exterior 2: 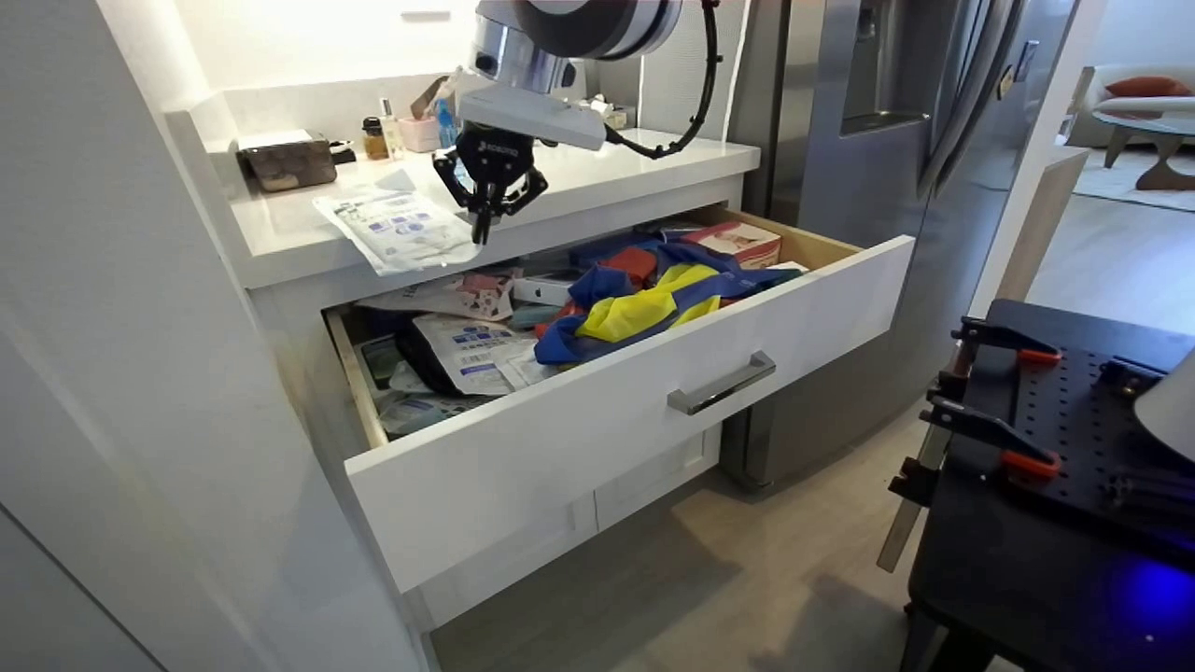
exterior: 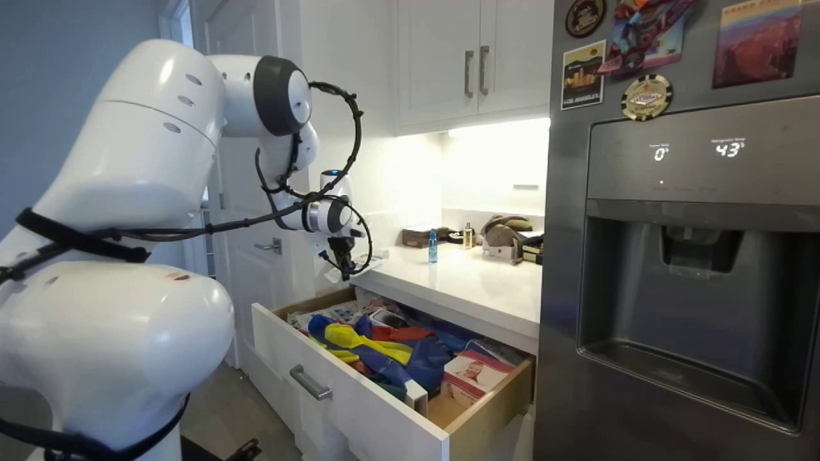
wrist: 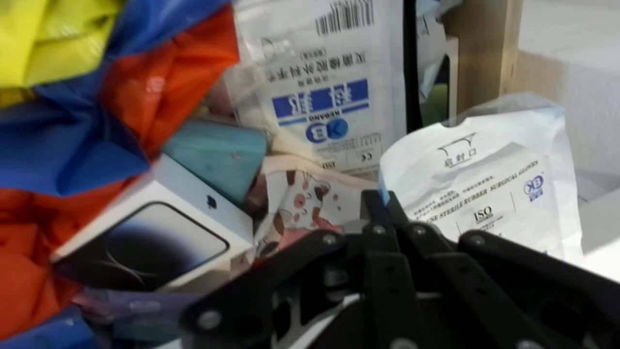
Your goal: Move the packet from the counter to the drawer
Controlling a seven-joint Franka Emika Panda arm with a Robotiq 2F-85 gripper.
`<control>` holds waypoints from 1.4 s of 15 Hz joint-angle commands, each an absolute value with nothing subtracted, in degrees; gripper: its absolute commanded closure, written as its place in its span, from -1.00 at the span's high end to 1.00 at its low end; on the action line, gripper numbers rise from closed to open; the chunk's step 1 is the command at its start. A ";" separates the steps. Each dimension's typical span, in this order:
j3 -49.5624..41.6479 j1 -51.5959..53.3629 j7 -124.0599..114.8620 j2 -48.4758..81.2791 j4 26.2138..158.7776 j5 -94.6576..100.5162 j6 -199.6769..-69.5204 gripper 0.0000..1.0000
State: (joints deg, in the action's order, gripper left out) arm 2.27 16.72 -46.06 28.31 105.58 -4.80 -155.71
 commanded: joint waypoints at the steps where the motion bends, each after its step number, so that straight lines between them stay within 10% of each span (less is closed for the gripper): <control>1: 6.67 13.64 -40.61 23.30 114.94 -10.86 -154.14 -0.96; 12: 13.20 10.56 -29.18 23.42 121.99 -27.55 -149.89 -0.98; 15: 12.55 11.13 -29.12 22.27 122.71 -28.46 -151.01 -0.39; 16: 11.99 11.45 -29.51 21.21 122.75 -27.75 -151.66 -0.81; 21: 9.16 12.53 -31.17 15.45 121.73 -23.20 -152.65 -1.00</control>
